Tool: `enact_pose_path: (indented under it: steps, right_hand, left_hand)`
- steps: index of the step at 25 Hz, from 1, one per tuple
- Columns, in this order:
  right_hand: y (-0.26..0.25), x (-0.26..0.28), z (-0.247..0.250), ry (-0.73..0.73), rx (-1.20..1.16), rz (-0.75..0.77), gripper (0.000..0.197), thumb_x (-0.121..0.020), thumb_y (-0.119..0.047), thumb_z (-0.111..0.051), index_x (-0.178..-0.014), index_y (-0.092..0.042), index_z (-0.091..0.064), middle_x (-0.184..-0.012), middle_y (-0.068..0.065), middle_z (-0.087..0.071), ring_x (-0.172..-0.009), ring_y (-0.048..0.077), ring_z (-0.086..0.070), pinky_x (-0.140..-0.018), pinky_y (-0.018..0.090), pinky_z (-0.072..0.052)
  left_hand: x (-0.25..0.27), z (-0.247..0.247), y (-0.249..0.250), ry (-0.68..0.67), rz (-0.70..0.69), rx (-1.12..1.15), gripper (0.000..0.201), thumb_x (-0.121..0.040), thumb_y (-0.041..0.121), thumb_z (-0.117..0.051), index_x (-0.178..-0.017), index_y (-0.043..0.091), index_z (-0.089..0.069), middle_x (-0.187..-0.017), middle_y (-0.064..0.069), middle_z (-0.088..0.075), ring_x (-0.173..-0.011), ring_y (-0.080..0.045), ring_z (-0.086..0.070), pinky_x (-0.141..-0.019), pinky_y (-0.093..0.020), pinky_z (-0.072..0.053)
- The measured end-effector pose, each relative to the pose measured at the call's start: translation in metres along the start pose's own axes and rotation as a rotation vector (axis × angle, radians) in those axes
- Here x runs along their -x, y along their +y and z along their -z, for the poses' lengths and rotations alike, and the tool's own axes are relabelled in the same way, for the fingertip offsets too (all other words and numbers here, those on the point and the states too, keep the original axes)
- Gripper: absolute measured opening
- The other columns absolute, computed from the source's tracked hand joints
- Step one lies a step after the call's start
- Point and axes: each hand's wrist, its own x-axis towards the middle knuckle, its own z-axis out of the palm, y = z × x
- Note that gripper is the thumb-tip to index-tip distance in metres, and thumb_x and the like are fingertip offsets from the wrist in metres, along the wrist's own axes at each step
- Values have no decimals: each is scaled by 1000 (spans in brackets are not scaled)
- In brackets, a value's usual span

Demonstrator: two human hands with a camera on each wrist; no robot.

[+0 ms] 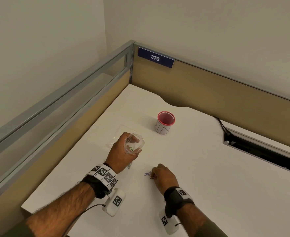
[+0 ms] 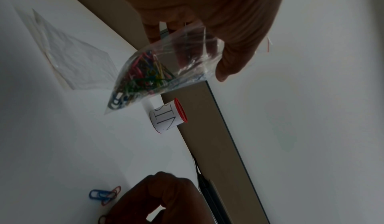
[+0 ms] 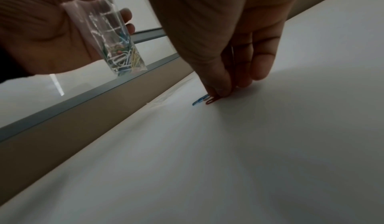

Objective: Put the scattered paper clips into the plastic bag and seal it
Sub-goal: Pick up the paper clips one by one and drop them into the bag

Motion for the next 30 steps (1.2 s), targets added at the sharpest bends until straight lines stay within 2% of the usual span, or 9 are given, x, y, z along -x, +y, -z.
enact_pose_path:
  steps: [3,7,10,12,14,17,19,24,30]
  right_hand:
    - [1,4,-1,-16,40,87,16,-91,-17,-51,-101,-21,-63,-104,2,-56,-96,24,-56,-77,34,-50]
    - [-1,-3,3,18,80,130,34,-92,-18,-50,-125,-21,-53,-113,3,-51,-104,24,-51,-81,36,-51]
    - [-1,-8,8,-25,127,194,38,-92,-18,-52,-129,-19,-52,-119,3,-50,-108,25,-49,-84,37,-51]
    - [0,-8,7,-49,210,274,36,-91,-14,-53,-127,-17,-54,-117,4,-51,-106,27,-48,-79,40,-52]
    - [-1,-8,5,-35,248,311,27,-90,-12,-54,-116,-15,-60,-109,5,-55,-102,28,-50,-72,40,-52]
    - [-2,-6,5,-16,256,272,15,-90,-13,-51,-98,-14,-63,-101,5,-57,-97,28,-52,-66,37,-46]
    - [-2,-5,6,-18,263,248,14,-91,-13,-49,-97,-13,-61,-101,6,-57,-96,28,-52,-65,36,-43]
    - [2,-5,5,-24,268,313,18,-92,-13,-49,-103,-16,-63,-99,5,-58,-93,28,-53,-67,39,-50]
    - [-4,-7,8,-54,277,249,13,-91,-13,-48,-92,-10,-60,-98,10,-61,-93,30,-55,-65,36,-40]
  left_hand:
    - [-1,4,0,18,12,-11,38,-76,3,-81,-105,12,-58,-108,-2,-66,-107,-14,-62,-95,-22,-48]
    - [2,5,-2,13,19,-1,38,-76,3,-80,-105,12,-57,-109,-3,-66,-108,-15,-62,-96,-22,-49]
    - [4,5,-2,20,27,-4,37,-76,3,-80,-105,12,-58,-110,-4,-66,-109,-15,-62,-96,-23,-48]
    - [3,6,-3,23,30,-1,37,-77,3,-80,-105,12,-58,-110,-3,-66,-109,-14,-62,-95,-20,-48]
    - [3,7,-3,30,33,-7,37,-77,3,-80,-105,12,-58,-109,-2,-66,-109,-14,-62,-94,-16,-47]
    - [3,5,0,38,34,-1,37,-77,1,-80,-104,12,-58,-109,-2,-67,-108,-15,-62,-93,-15,-47]
    - [3,4,2,34,31,8,37,-77,0,-80,-105,10,-58,-109,-3,-66,-107,-15,-63,-92,-13,-46]
    - [2,3,2,30,27,14,37,-77,-1,-79,-105,10,-58,-108,-3,-66,-107,-16,-62,-92,-12,-46]
    - [2,2,2,27,27,12,37,-77,-1,-80,-104,10,-58,-108,-4,-66,-107,-15,-62,-91,-10,-45]
